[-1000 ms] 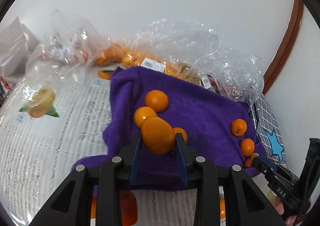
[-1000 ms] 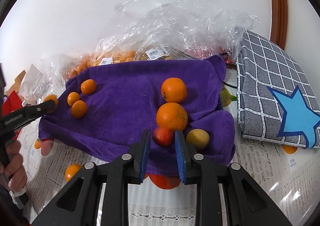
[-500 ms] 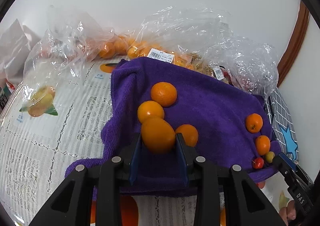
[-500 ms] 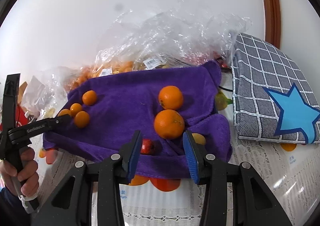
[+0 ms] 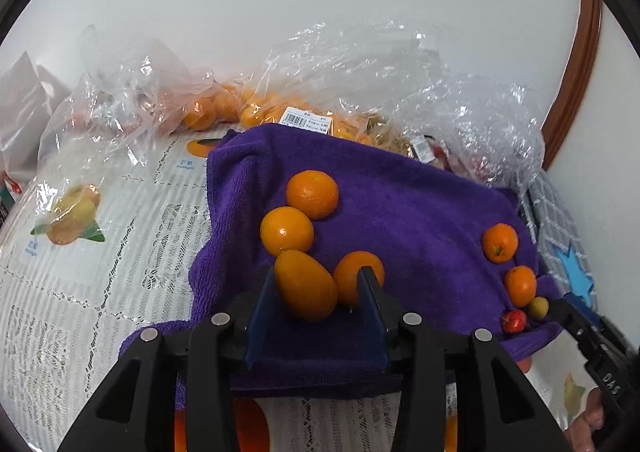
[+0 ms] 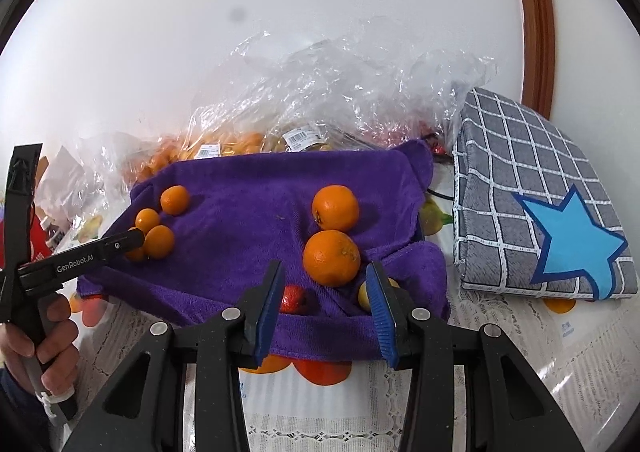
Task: Organize fruits
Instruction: 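Move the right gripper to a yellow fruit and grasp it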
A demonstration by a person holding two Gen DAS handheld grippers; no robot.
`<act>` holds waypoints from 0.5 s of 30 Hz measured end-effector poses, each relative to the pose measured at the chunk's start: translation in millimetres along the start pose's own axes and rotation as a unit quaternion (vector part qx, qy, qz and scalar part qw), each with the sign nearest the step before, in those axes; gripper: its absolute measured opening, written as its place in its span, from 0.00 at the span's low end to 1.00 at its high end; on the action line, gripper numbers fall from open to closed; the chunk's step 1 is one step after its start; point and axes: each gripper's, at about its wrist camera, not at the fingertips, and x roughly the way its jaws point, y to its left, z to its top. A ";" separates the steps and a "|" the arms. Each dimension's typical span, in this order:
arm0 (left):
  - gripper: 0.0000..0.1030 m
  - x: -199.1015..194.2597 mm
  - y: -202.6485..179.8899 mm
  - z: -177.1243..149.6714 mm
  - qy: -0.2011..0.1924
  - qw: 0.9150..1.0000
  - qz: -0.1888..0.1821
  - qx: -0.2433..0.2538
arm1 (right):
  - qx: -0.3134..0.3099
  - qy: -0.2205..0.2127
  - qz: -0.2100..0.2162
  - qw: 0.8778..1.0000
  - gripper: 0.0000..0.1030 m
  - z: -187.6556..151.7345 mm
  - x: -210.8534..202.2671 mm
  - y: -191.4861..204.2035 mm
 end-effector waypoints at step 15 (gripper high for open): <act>0.39 -45.4 24.0 -6.1 -0.062 0.997 -0.031 -0.042 | -0.004 0.036 0.046 0.998 0.42 -38.6 -48.9 50.6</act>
